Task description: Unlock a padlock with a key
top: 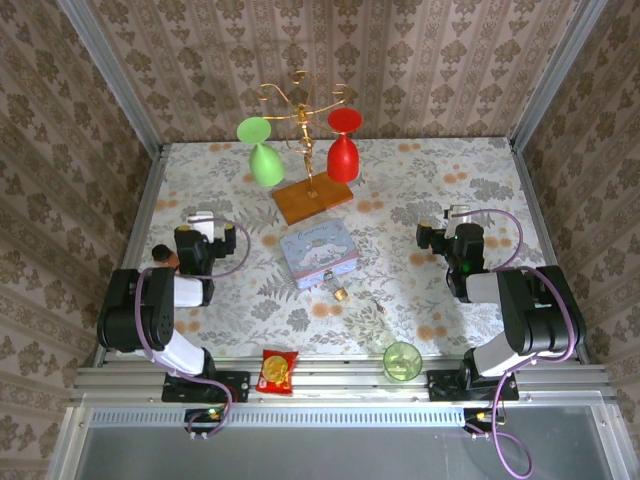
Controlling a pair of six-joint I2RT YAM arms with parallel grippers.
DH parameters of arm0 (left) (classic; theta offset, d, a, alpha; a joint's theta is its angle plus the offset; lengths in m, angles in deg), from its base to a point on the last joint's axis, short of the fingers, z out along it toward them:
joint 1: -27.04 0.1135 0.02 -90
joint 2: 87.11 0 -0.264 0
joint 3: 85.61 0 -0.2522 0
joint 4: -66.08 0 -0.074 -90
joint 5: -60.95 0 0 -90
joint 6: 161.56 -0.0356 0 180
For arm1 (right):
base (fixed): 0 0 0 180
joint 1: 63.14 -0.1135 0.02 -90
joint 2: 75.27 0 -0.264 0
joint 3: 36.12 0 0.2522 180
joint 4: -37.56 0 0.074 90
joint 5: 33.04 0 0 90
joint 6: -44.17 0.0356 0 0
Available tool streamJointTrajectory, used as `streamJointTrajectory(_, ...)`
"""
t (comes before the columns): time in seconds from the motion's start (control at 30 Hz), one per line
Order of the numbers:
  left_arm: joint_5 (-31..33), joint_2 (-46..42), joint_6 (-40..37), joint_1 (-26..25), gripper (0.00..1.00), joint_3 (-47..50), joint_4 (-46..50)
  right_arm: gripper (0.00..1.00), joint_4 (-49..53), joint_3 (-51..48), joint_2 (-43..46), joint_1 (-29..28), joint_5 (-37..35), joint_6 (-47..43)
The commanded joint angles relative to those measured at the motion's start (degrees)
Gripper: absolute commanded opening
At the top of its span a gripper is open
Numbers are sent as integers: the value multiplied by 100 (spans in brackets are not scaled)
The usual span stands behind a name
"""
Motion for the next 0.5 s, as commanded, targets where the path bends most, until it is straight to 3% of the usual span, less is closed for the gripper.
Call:
streamJointTrajectory(0.0, 200, -326, -12, -97, 100, 207, -284, 100, 233, 134, 379, -4, 120, -151)
streamJointTrajectory(0.27, 950, -1829, -24, -495, 100, 153, 1104, 100, 2095, 681, 1551, -95, 0, 86)
streamJointTrajectory(0.4, 824, -2659, 616, -767, 100, -180, 2466, 100, 3050, 1082, 1926, -127, 172, 765)
streamJointTrajectory(0.47, 764, -3093, 1370, -847, 100, -451, 3480, 100, 3517, 1245, 2139, -125, 595, 1227)
